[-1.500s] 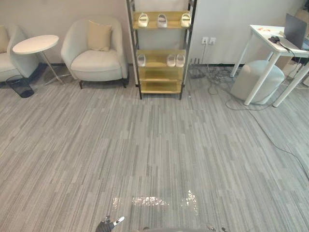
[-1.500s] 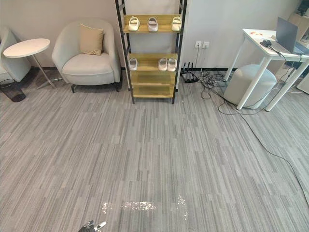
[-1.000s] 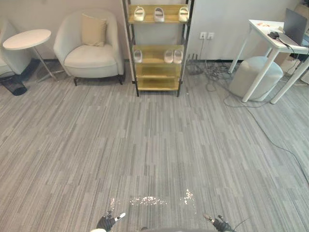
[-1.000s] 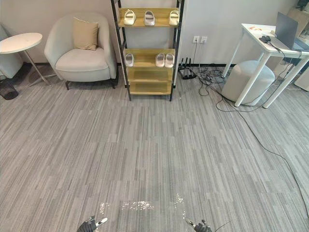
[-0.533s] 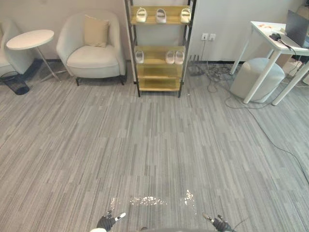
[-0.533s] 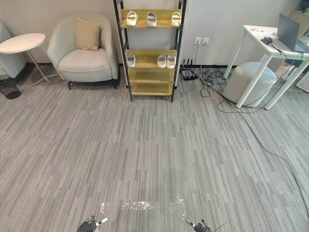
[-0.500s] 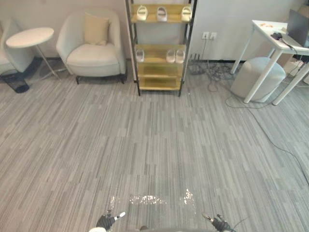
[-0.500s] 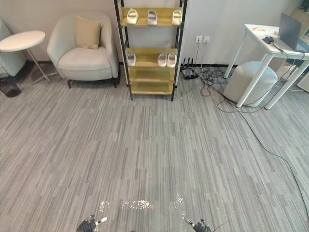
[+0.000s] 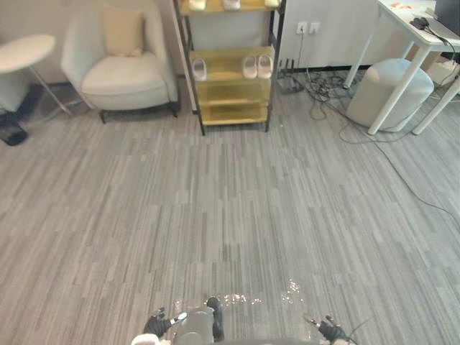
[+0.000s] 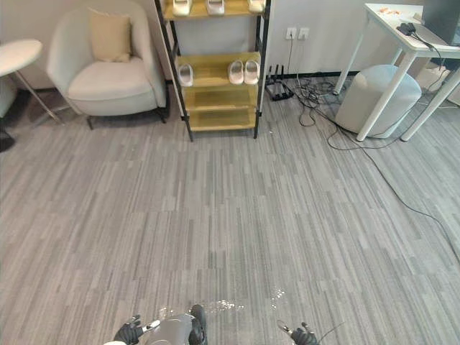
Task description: Organize the slippers on the shoe rack
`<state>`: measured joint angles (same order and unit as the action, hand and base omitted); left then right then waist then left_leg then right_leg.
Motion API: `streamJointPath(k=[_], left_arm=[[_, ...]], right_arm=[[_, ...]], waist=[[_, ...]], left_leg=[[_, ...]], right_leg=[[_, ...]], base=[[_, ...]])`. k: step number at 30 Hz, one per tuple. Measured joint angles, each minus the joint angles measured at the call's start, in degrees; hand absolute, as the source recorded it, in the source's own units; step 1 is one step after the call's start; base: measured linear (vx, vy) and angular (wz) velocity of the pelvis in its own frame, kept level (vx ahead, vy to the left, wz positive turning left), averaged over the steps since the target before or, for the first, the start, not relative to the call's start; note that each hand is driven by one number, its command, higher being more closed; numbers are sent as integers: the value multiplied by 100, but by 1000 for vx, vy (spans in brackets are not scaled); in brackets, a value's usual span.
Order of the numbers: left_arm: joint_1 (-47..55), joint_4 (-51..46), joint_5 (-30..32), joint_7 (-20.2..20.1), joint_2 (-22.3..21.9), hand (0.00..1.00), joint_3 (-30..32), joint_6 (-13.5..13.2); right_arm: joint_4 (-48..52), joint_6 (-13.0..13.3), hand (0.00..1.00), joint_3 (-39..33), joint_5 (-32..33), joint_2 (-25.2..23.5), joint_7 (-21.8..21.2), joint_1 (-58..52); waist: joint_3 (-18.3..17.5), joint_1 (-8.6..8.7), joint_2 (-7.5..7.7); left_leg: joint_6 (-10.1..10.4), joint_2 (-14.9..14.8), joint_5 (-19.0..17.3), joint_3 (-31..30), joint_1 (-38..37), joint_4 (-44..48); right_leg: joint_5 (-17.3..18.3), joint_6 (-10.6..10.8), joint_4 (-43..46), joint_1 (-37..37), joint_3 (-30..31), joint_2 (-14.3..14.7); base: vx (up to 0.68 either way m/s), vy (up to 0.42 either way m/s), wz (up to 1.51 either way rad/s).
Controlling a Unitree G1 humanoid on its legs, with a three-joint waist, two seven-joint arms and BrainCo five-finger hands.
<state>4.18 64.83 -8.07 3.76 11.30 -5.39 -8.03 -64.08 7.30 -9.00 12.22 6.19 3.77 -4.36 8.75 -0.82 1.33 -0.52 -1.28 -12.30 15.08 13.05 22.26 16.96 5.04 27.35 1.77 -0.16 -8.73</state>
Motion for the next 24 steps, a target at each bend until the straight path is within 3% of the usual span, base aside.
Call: streamJointPath(k=[2, 3, 5, 7, 10, 12, 13, 14, 16, 17, 18, 19, 21, 24], left_arm=[[-6, 0, 3, 1, 37, 0, -10, 5], [-4, 1, 5, 1, 38, 0, -27, 7], [-32, -4, 6, -1, 23, 0, -165, 4], [-93, -5, 5, -5, 13, 0, -236, 1], [-209, -6, 5, -7, -101, 0, -233, -2], [-243, -45, 4, -18, -131, 0, -233, -22], [-235, -59, 5, -19, -111, 0, -221, -33], [-266, 13, 7, -11, -376, 0, -101, -23], [-276, 10, 7, -13, -571, 0, -41, -21], [-308, -15, 1, -26, -725, 0, 35, -27], [-319, -48, 9, -53, -754, 0, 136, -31], [-315, -64, 4, -54, -768, 0, 228, -32], [-311, -130, 2, -52, -738, 0, 320, -48], [-321, -247, -11, -36, -689, 0, 368, -109]], right_arm=[[2, -2, 0, -50, -14, -42, -3, -11], [12, -2, 0, -71, -53, -42, -22, -2], [49, 6, 0, -66, -98, 7, -45, 13], [74, 22, 0, 16, -100, 40, -43, 128], [261, 63, 0, 19, -98, 95, -45, 175], [248, 55, 0, 48, -100, 86, -42, 158], [230, 55, 0, 92, -104, 60, -45, 91], [162, 20, 0, 115, -108, 232, -52, 95], [153, 16, 0, 123, -107, 274, -66, 72], [151, 13, 0, 116, -103, 324, -63, 77], [134, 4, 0, 114, -100, 357, -58, 81], [115, 2, 0, 114, -96, 349, -50, 76], [116, 5, 0, 112, -93, 268, -41, 74], [55, 4, 0, 111, -84, 240, -32, 134]], waist=[[10, 23, 51], [17, 13, 57], [40, 22, -19], [54, 56, -85], [147, 120, -249], [128, 137, -190], [93, 137, -73], [63, 173, -388], [23, 198, -441], [53, 177, -604], [117, 139, -645], [141, 130, -663], [207, 122, -528], [198, 55, -477]], left_leg=[[-98, 96, -151, 39, -536, -120], [-127, 130, -206, 30, -905, -271], [-129, 106, -208, -44, -1605, -760], [-125, -44, -206, -62, -2008, -1048], [-125, -330, -206, -141, -2246, -1120], [125, -360, -232, -172, -2410, -1123], [320, -293, -347, -248, -2536, -1104], [600, -582, -531, -430, -2666, -835], [659, -745, -495, -565, -2297, 12], [865, -964, -338, -705, -1863, 971], [879, -1186, -203, -809, -1511, 1927], [860, -1347, -246, -752, -1291, 2615], [719, -1412, -332, -406, -947, 3097], [603, -1263, -401, 23, -286, 2264]], right_leg=[[-155, 400, 1831, -540, 106, -22], [-129, 357, 2467, -692, -37, -37], [59, 7, 2842, -941, -860, -136], [265, -271, 2277, -1272, -1508, -101], [106, -336, 670, -1657, -1746, 135], [-984, -358, -803, -1736, -1519, 271], [-1694, -517, -1023, -1759, -1372, 215], [-1540, -655, -590, -1747, -1482, 377], [-1307, -650, -795, -1580, -1519, 489], [-1264, -721, -1037, -1331, -1543, 663], [-1240, -768, -1306, -1021, -1548, 834], [-1213, -829, -1534, -649, -1548, 947], [-1162, -843, -1955, -15, -1521, 970], [-1090, -697, -2401, 429, -1400, 942]], base=[[494, 182, 8], [522, 108, 10], [507, 71, 5], [441, -8, 4], [420, -112, 13], [453, -187, 25], [507, -246, 29], [339, -170, 25], [377, -221, 16], [492, -299, 1], [406, -220, -15], [398, -164, -17], [353, -119, -11], [310, -29, -17]])
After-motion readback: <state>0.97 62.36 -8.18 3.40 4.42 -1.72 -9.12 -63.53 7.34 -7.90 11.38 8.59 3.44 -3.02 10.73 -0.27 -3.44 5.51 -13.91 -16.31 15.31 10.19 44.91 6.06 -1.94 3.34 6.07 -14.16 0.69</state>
